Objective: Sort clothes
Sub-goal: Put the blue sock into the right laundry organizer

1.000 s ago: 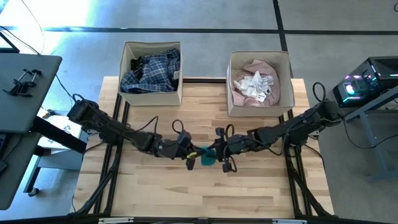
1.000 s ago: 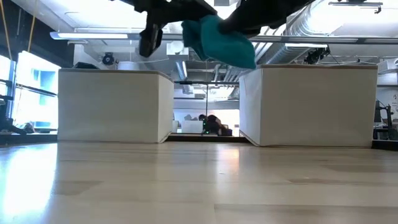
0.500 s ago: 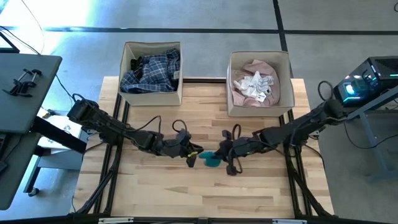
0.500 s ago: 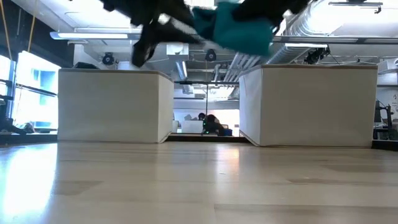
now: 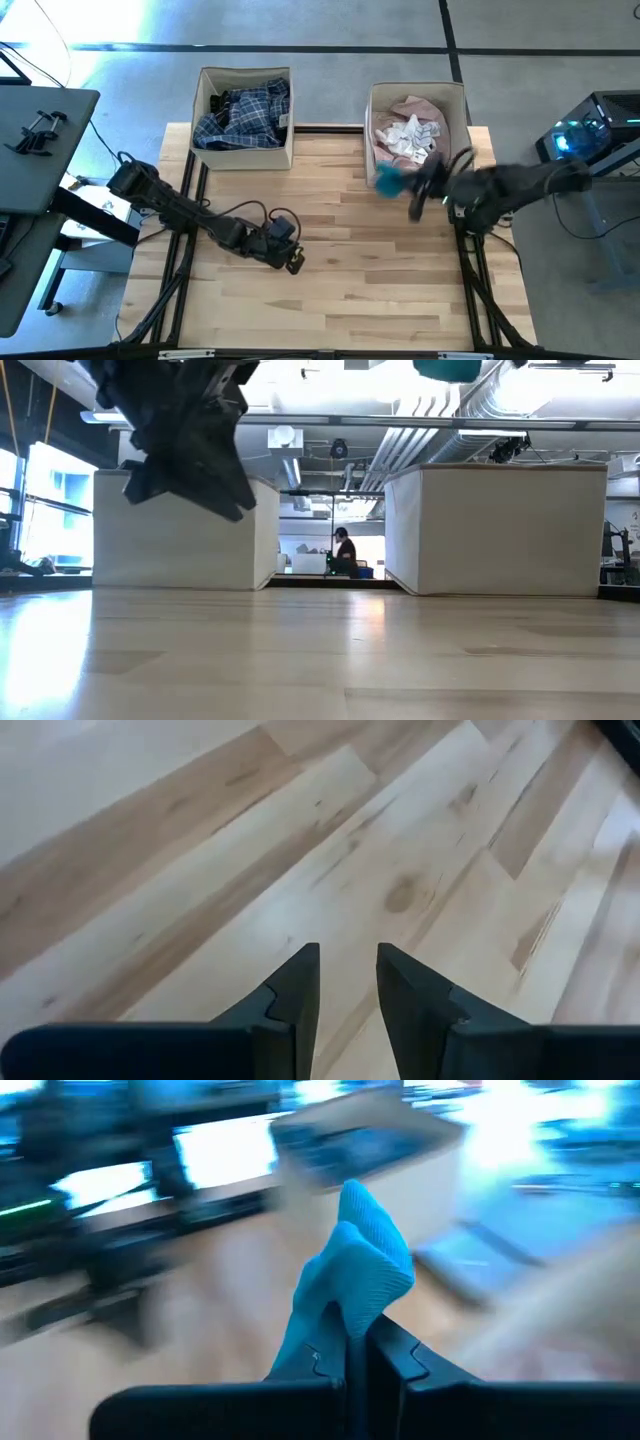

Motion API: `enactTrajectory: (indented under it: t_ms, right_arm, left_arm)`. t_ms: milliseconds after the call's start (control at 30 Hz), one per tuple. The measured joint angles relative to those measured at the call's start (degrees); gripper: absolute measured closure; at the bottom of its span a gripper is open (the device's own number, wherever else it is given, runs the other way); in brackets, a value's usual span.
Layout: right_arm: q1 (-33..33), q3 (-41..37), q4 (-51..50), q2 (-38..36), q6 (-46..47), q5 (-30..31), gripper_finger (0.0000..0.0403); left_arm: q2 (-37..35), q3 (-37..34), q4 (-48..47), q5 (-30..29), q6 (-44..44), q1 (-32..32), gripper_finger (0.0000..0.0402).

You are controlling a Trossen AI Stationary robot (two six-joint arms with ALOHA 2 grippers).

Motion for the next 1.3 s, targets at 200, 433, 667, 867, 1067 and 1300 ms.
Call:
enactTrajectory:
  t_ms: [200,433,667,867,1067,1300]
  right_arm:
    - [-18.4,10.8,-16.5,-1.1,-4.6,5.4,0.0402]
    - [-45.3,13.0,-19.1,3.3,-15.2,-13.2,0.0402]
    - [-61.9,12.4,-24.4,17.6,-19.9,-31.0,0.0402]
    - [-65.0,12.4,-24.7,30.1,-24.7,-32.5,0.0402]
    - [-64.8,12.4,-24.7,38.3,-25.0,-32.6,0.0402]
    - [-64.8,12.4,-24.2,42.9,-24.2,-32.9,0.0393]
  left_arm:
    - [0.0,-1.8,2.1,-1.1,-2.7,-1.5,0.0309]
    - [0.0,-4.2,5.1,-1.5,-6.3,-2.7,0.0309]
    - [0.0,-4.4,5.1,-1.5,-6.8,-3.5,0.0309]
    - [0.0,-4.4,5.1,-1.5,-7.0,-4.4,0.0309]
    - [0.0,-4.4,5.1,-1.5,-7.9,-5.5,0.0309]
    - [0.0,-4.4,5.0,-1.5,-7.9,-5.6,0.0309]
